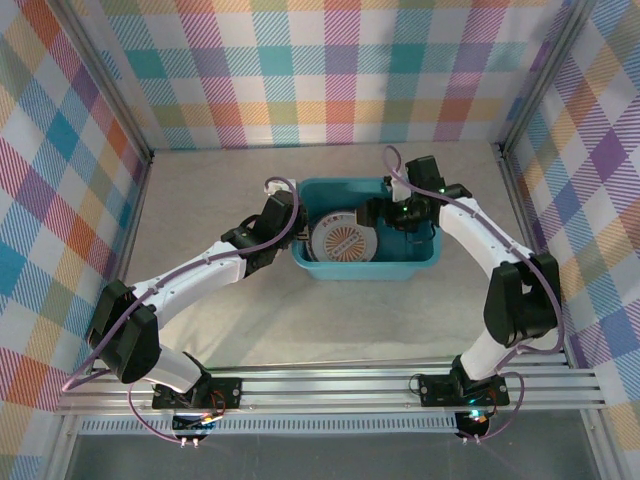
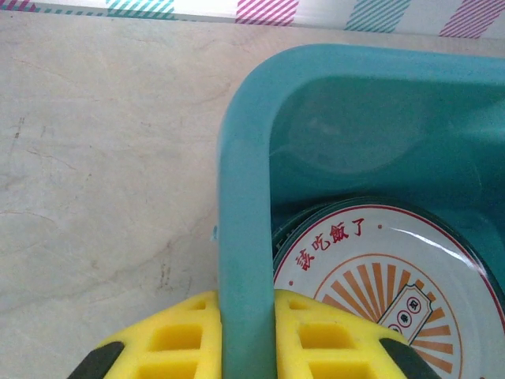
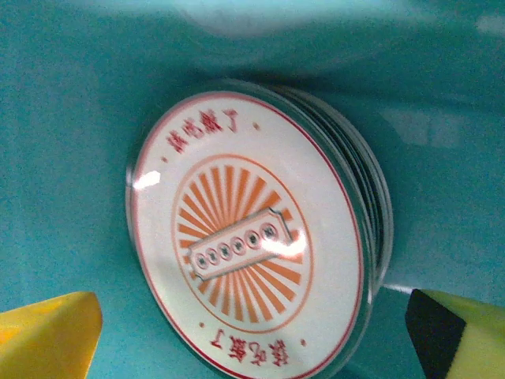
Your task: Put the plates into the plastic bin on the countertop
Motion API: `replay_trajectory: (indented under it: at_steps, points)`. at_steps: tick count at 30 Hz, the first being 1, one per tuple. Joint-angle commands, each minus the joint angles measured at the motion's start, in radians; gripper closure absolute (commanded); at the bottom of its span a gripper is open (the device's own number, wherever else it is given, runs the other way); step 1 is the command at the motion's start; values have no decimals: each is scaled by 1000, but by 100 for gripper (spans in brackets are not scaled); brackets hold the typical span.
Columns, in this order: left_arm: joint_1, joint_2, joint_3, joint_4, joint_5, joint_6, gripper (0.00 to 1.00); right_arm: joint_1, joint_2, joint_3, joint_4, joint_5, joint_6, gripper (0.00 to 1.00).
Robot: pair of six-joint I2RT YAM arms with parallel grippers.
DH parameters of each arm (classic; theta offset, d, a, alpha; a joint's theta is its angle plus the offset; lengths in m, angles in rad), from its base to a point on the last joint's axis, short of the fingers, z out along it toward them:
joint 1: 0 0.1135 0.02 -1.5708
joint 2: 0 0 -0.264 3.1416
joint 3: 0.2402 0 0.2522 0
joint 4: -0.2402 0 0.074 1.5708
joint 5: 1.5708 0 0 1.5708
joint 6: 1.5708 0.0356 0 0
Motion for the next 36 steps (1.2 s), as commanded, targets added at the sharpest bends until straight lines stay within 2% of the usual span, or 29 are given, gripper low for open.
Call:
replay_trajectory:
  at_steps: [1,8,15,22,28,31,36]
  points:
    - [-24,-22,54,76,-56,26,89,5,-10,52,-45,-9,-22,1]
    - [-23,-20,77,34,-56,6,89,4,-78,25,-35,42,-29,1]
    - [-28,-127,-90,224,-91,27,88,6,-181,7,2,25,6,1]
    - [-38,-153,-117,238,-102,32,88,-7,-253,19,0,70,38,1]
    - [-39,-129,-56,127,-155,0,87,-92,-251,89,31,63,78,1]
    - [-35,-75,35,4,-181,0,86,-135,-243,127,22,67,63,1]
    - [6,1,145,-161,-150,-45,85,-185,-291,110,-12,167,28,1]
